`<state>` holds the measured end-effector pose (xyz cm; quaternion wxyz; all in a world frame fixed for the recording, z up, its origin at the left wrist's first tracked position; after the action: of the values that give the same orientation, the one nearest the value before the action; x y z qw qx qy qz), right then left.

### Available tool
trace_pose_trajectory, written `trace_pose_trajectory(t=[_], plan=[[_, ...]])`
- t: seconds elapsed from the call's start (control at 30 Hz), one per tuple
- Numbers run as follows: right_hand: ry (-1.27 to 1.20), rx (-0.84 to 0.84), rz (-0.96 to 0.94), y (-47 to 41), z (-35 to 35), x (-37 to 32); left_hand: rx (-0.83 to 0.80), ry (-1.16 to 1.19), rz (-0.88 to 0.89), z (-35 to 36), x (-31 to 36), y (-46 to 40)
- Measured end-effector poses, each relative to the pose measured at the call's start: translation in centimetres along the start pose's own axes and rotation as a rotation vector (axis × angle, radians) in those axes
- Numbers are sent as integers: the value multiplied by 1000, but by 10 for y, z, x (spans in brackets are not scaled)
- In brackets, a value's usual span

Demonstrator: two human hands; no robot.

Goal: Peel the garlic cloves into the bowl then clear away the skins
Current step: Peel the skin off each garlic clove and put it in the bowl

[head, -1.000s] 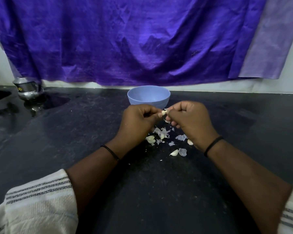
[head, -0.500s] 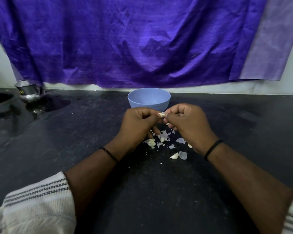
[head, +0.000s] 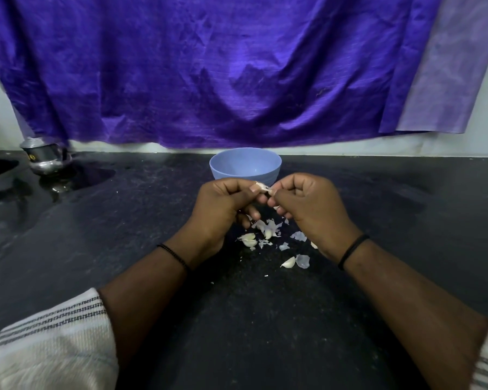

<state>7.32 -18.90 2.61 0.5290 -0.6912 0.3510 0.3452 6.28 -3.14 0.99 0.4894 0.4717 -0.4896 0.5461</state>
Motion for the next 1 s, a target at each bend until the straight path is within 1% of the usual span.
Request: trace_pose_trajectory(t=[0.17,0.37,0.57,0.7,0.77,0.83,1.0], plan=[[24,3,-17,0,0,0,-17,56,-48,1,-1,1],[97,37,-37,-2,-4,5,1,123,-76,0,2,0],[273,92,-68,-2,-11,4,32,175,-71,-5,4,0],[484,-12,-113,0,-12,1,71,98,-56,-8,4,0],[543,-28,-117,0,-12,0,78,60,-51,-7,2,1],[563,-3,-152,-2,-13,-1,80,45,-48,-6,2,1],[516,47,-247,-1,-9,-12,81,4,-41,-4,2,3]])
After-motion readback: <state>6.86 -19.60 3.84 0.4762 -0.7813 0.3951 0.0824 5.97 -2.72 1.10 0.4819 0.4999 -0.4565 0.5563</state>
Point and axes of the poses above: each hand's wrist, its own y-axis away from the middle knuckle, its own z-axis out of the palm, x = y × z, the point moved 5 cm from there along -y, towards the middle knuckle, and after that the axes turned 10 degrees about -z, right-handed, at the moved point
